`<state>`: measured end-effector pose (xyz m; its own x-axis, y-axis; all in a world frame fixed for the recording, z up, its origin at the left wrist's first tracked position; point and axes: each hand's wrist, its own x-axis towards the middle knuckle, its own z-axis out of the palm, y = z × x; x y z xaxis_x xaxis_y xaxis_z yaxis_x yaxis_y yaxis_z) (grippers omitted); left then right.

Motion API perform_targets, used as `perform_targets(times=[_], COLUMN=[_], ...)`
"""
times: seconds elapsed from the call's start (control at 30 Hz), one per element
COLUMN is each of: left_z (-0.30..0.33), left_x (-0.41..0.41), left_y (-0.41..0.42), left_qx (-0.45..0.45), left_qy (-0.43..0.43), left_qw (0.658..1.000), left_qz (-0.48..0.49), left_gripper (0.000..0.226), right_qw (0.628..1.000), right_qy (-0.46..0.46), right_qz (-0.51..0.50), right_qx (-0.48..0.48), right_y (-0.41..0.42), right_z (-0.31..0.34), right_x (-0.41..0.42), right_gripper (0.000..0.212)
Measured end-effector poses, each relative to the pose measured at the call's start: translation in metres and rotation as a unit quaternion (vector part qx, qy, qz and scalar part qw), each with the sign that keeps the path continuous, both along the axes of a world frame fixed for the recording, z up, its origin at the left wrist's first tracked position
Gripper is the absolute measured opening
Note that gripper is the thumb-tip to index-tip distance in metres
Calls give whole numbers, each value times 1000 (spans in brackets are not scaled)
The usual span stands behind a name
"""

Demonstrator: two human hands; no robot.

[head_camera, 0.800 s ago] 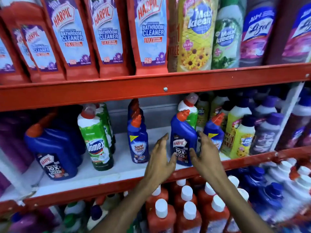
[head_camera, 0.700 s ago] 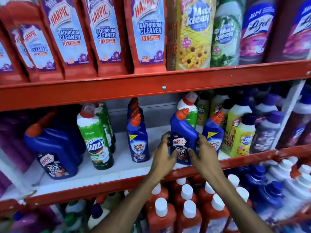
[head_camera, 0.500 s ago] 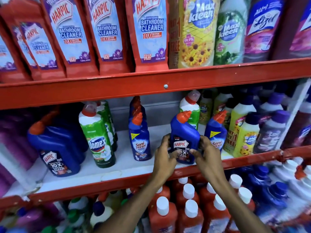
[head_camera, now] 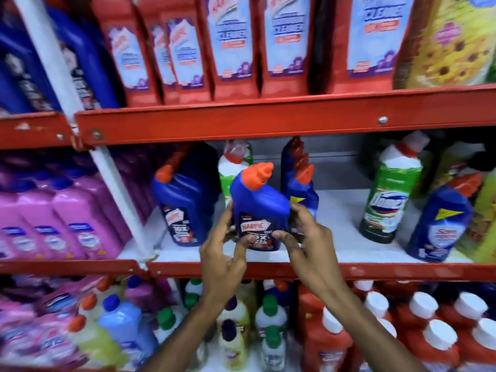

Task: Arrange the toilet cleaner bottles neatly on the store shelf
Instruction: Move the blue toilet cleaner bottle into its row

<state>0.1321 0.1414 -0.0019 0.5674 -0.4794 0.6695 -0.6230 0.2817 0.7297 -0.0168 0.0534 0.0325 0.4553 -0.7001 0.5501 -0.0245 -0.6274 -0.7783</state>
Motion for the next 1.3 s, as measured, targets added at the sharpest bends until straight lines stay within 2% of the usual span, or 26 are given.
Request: perform_targets(times=[0.17,0.3,0.4,0.5,0.63,0.73,0.8,0.9,1.03,1.13,1.3], left_z=[-12,-14,-14,-21,-19,-25,-28,-23,-7,4,1], left_x=[61,94,109,123,124,129,130,118,88,63,15], left_y=[46,65,71,69,72,73,74,79,69,51,11], left_qx=[-1,8,3,26,45,69,78,55,2,36,100], left_qy=[18,21,24,44,45,20,19,-42,-236,-345,-417], left_qw=[998,998,998,998,997,995,993,986,954,923,896], left_qz=[53,53,55,48,45,67,89,151,184,166,115], left_gripper=[68,68,79,71,78,65,69,70,64,63,67], right_qw=[998,997,995,992,990,992,993,994,985,967,931], right_qy=[17,57,90,115,136,125,112,97,83,85,132], right_qz=[58,45,36,24,12,12,20,26,-51,-128,-231], right_qx=[-11,-33,-37,-35,-32,-33,-26,-40,-140,-202,-250], right_y=[28,40,44,43,42,43,46,51,46,36,8], right_z=[-5,-10,-12,-16,-26,-28,-27,-23,-16,-15,-26], right_x=[78,126,151,167,175,174,167,145,105,70,12], right_gripper=[48,50,50,51,52,52,54,57,48,53,65])
